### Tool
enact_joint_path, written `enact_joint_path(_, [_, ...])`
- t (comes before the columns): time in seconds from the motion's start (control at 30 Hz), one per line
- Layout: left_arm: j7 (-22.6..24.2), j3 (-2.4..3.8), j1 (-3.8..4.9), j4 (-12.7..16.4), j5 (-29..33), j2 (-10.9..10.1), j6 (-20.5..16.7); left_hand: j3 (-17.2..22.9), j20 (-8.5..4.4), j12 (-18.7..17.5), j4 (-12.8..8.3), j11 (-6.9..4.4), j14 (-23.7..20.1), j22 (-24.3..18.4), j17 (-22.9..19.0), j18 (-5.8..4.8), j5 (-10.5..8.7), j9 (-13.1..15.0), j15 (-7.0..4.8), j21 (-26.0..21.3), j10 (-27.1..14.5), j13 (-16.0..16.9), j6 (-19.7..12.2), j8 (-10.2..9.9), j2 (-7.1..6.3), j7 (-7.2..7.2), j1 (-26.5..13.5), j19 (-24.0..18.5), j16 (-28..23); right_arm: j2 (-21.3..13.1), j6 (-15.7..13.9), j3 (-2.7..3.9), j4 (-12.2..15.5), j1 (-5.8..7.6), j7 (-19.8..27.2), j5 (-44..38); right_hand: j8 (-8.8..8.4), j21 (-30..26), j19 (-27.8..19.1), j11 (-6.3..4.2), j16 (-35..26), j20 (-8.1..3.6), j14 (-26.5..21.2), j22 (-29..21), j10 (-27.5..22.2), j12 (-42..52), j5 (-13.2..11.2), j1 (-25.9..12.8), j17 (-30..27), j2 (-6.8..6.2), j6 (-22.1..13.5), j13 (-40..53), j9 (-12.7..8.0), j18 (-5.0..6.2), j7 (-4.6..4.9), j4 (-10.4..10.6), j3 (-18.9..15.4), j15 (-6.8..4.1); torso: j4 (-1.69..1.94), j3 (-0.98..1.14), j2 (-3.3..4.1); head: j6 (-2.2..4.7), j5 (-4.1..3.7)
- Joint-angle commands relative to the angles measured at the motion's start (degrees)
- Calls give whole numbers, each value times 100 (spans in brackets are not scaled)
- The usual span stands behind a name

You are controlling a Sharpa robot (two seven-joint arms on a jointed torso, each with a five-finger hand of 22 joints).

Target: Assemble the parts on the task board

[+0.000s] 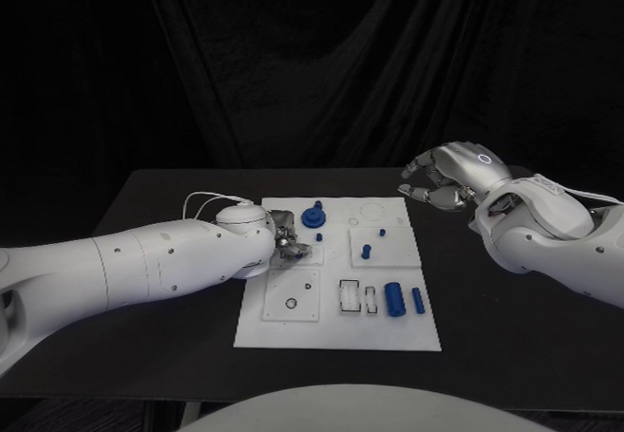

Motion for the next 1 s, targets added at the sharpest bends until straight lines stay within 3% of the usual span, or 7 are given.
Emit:
enact_joint_path(0.03, [29,-10,-34,-3,10,-15,84,-68,12,14,2,35,594,390,1506,81,-37,-14,30,-23,597,1508,15,-47,39,24,-86,-17,15,-9,72,4,-2,-16,-124,-14,-23,-30,317,32,17,33,601,1299,597,15,45,47,1510,9,58,1509,-6,-21,3,-10,43,43,2,1,-3,-1,7])
enact_joint_path(0.33, [60,-11,-37,-6,10,-34,31,-128,12,14,-5,31,594,396,1506,81,18,-15,29,-27,597,1508,27,-66,110,21,-140,-13,15,-5,102,4,-6,-25,-139,-14,-34,-39,312,34,17,34,601,1296,597,15,106,67,1510,13,63,1509,-14,-19,3,-13,60,43,4,0,2,-1,14])
enact_joint_path(0.37, [69,-11,-37,-7,10,-36,17,-151,9,14,-27,27,594,400,1506,81,145,-13,25,-32,597,1508,32,-81,137,15,-91,-10,15,-5,108,4,-7,-26,-143,-14,-35,-39,312,34,17,34,601,1296,597,15,109,69,1510,13,63,1509,-14,-19,3,-13,62,43,10,0,2,-1,10])
enact_joint_path(0.5, [89,-11,-38,-11,10,-38,-17,-177,5,14,-39,22,594,405,1506,82,294,-7,21,-40,597,1508,41,-100,163,10,-10,-9,15,-7,117,4,-10,-28,-150,-14,-41,-43,311,36,17,34,601,1294,597,15,144,85,1510,17,67,1509,-19,-18,3,-17,75,44,6,0,5,-1,17])
enact_joint_path(0.67, [132,-11,-39,-16,10,-42,-48,-192,3,14,-44,18,594,403,1506,83,389,-1,19,-49,597,1508,54,-107,175,5,42,-11,15,-6,130,4,-14,-33,-156,-14,-45,-45,310,36,17,34,601,1294,597,15,166,93,1510,20,69,1509,-21,-18,5,-18,83,45,4,-3,5,-1,20])
enact_joint_path(0.93, [331,-12,-40,-32,10,-43,-172,-126,-17,14,-212,-14,594,420,1506,85,944,52,-6,-71,597,1508,103,-119,164,-34,461,-9,15,0,152,4,-20,-36,-172,7,-50,-53,306,37,17,35,601,1291,597,15,200,109,1510,27,75,1509,-25,-15,3,-22,98,46,-1,-2,3,-1,29])
enact_joint_path(1.0, [374,-13,-41,-37,10,-41,-202,-96,-22,14,-253,-21,594,425,1506,84,975,64,-12,-71,597,1508,113,-114,164,-43,532,-6,15,3,158,4,-22,-37,-172,14,-50,-53,306,37,17,35,601,1291,597,15,200,109,1510,27,75,1509,-25,-15,3,-22,98,46,-2,-3,3,-1,34])
